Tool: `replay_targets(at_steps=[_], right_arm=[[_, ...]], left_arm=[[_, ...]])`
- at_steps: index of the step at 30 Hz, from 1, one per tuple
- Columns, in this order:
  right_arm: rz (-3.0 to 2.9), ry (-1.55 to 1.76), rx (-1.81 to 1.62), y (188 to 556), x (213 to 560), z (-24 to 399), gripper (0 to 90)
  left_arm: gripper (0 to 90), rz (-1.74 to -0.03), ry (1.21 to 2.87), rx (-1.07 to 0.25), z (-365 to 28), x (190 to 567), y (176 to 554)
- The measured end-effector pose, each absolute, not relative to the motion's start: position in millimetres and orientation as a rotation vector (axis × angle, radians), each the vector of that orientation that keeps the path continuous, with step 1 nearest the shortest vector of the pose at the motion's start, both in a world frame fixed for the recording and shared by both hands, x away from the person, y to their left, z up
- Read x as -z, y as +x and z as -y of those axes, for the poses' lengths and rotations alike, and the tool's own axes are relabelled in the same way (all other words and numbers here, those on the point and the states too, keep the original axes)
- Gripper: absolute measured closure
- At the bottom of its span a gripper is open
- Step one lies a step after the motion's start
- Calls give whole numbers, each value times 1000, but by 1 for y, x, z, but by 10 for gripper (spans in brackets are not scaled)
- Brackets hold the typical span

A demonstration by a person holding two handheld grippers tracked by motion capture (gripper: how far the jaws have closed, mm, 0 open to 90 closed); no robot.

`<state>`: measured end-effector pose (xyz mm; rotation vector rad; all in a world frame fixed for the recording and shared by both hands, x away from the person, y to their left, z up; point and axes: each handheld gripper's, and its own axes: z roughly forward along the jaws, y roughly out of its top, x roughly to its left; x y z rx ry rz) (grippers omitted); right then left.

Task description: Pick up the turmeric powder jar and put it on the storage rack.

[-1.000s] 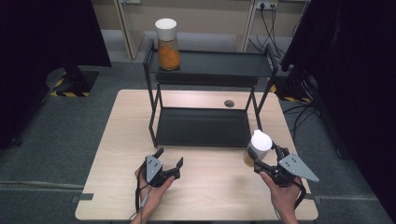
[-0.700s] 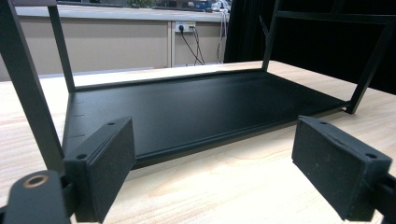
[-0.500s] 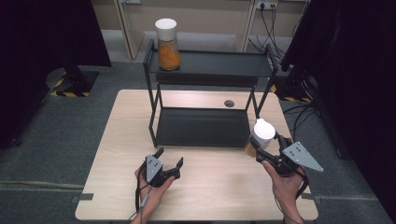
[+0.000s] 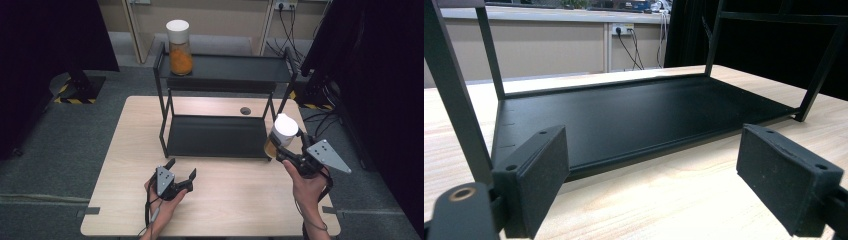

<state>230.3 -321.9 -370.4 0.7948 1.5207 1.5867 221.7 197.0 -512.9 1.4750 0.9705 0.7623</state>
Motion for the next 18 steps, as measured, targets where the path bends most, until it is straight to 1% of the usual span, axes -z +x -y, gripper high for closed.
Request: replay_targets(at_steps=[18], right_arm=[[-1478,766,-1585,246,338,318,307]], left_arm=[[134,-970,1471,-761,-197,513,222]])
